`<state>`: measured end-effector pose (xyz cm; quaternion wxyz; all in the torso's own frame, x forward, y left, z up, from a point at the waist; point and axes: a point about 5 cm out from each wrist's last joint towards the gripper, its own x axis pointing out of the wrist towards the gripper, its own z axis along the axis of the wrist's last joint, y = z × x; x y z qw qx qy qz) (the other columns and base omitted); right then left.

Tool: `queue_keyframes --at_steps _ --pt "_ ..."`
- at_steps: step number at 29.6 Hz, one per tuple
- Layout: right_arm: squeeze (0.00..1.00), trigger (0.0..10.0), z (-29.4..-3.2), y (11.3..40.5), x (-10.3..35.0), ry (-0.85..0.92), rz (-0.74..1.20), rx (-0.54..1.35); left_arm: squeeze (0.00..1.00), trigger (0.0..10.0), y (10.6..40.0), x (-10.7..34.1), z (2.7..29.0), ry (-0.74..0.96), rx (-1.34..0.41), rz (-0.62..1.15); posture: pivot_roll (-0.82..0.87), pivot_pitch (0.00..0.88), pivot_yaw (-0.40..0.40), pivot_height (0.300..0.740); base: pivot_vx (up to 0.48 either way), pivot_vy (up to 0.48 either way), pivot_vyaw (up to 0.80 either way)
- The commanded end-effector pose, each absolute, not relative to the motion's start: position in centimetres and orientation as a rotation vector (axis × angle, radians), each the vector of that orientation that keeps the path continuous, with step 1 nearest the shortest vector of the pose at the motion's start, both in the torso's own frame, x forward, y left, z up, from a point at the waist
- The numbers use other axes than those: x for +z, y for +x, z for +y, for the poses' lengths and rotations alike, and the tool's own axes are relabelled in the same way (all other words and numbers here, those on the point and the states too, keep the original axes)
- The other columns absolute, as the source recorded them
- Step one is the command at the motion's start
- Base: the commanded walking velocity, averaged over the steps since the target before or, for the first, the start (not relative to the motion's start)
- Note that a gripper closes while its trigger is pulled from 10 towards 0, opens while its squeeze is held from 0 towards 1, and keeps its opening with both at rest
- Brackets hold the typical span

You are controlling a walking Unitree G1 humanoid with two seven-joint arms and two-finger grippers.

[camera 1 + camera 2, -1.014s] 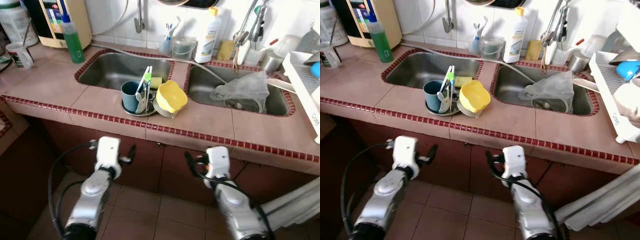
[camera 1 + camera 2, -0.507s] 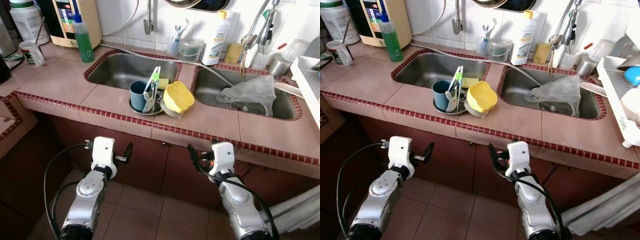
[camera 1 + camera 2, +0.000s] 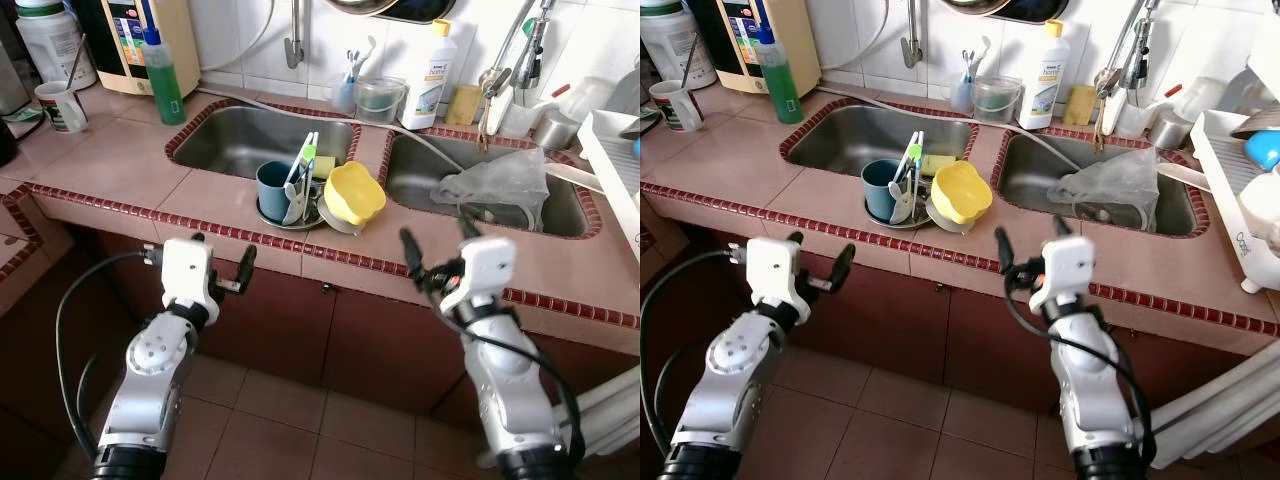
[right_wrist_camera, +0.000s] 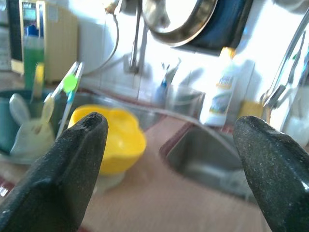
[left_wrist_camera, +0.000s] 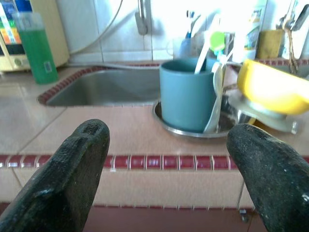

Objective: Kitchen organization

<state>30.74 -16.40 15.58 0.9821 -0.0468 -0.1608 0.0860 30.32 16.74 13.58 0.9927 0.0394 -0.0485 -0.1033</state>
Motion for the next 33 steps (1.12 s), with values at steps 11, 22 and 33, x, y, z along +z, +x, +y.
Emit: queue_keyframes --at_steps 11,22,33 --pt "0.0 10.0 -16.4 30.6 16.6 -0.096 -0.345 0.165 0.0 10.0 30.0 16.6 15.9 0.033 -0.258 -0.205 -0.02 0.046 -0.009 0.74 0.0 0.0 0.0" --pt "0.0 10.0 -16.3 30.4 16.3 -0.097 -0.33 0.169 0.0 10.0 29.9 16.2 15.5 0.043 -0.272 -0.179 -0.02 0.048 -0.006 0.74 0.0 0.0 0.0" --pt "0.0 10.0 -16.1 30.3 16.2 -0.097 -0.325 0.177 0.0 10.0 29.8 16.1 15.4 0.042 -0.28 -0.165 -0.02 0.049 -0.006 0.74 0.176 0.0 0.0"
